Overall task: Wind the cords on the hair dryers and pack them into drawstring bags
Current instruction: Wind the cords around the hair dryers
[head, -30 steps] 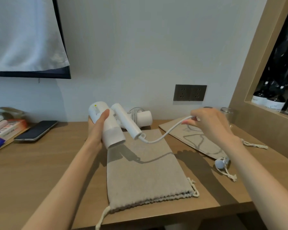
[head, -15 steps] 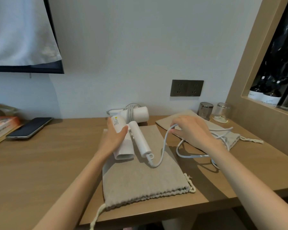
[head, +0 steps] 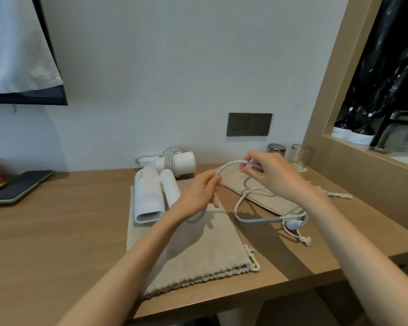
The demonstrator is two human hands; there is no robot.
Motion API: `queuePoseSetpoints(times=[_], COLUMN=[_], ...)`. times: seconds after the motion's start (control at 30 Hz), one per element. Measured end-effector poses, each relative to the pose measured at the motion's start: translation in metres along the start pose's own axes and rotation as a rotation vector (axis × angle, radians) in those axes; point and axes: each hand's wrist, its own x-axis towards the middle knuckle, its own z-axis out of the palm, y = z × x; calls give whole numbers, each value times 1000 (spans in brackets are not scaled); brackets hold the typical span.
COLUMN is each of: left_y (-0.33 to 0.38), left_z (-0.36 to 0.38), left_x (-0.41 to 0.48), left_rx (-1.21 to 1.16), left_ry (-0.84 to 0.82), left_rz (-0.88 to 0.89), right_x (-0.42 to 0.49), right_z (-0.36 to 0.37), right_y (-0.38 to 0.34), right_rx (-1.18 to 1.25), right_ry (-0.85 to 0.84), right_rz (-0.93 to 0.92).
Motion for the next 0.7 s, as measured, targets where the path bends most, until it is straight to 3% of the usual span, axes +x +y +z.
queuePoseSetpoints(times=[0.1,0.17,0.3,0.43,0.5,0.57,0.7], left_y=[2,5,12,4,1,7,42], left_z=[-14,-25,-30,-14,-5,2,19], left_x=[7,14,22,25,21,14,12], left_rx=[-315,-483,-590,-487,-275,14,449], left_ry=[243,365,390,271,202,151,43], left_rz=[-112,-169,-223,-346,-345,-208,265], right_x=[-13,-25,-45,-51,-51,-50,-45], right_z=[-24,-42,-70,-70,-67,-64,-54], right_y=[21,37,57,50,44,39,24], right_rx=[-167,-139,-33,90,102,59,18], right_ry=[108,229,404,353,356,348,286], right_rz=[99,164,203,113,72,48,2])
